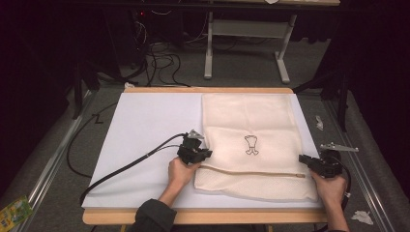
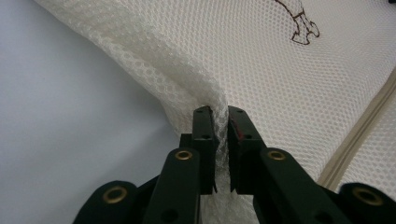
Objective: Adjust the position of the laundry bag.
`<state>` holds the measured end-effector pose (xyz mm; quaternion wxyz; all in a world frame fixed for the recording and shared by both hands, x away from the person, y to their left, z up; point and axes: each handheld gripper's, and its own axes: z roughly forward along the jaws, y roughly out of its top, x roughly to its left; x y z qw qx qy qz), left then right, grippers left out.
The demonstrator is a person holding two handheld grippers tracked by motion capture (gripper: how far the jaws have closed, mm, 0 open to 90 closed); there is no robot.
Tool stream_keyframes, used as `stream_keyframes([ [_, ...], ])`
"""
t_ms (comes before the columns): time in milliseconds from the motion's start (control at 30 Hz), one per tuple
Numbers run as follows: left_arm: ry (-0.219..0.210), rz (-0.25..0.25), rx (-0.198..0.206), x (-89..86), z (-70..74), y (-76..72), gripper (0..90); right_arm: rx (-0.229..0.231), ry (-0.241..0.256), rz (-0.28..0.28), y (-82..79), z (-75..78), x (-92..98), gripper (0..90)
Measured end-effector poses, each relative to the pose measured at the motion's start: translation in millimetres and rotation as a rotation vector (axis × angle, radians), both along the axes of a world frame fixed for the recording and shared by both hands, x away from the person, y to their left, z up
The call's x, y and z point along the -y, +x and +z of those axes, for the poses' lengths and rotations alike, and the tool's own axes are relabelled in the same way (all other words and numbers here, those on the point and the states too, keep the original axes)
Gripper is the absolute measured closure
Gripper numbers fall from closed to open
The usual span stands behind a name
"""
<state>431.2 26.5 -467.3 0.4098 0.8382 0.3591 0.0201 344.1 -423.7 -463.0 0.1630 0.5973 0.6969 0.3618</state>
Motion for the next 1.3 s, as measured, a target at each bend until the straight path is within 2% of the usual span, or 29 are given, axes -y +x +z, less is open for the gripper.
stream_keyframes([
  [200, -0.012, -0.004, 0.021, -3.9, 7.1, 0.1, 85.4, 0.016, 0.005, 0.008, -0.4, 2.6, 0.7, 87.6],
  [433, 0.003, 0.003, 0.053, -9.5, 14.0, 0.8, 85.5, 0.033, 0.009, 0.019, 0.6, 5.0, -3.1, 87.9],
  [633, 0.005, 0.013, 0.052, -14.1, 15.0, 2.8, 85.6, 0.04, 0.022, 0.025, 3.7, 4.8, -6.6, 88.0],
  [1100, -0.023, 0.083, 0.068, -39.2, 20.3, 9.3, 85.5, 0.048, 0.03, 0.072, 16.2, 6.6, -26.1, 88.2],
  [1300, 0.0, 0.104, 0.094, -46.3, 22.9, 9.2, 85.5, 0.045, 0.027, 0.092, 24.1, 8.2, -38.9, 88.2],
])
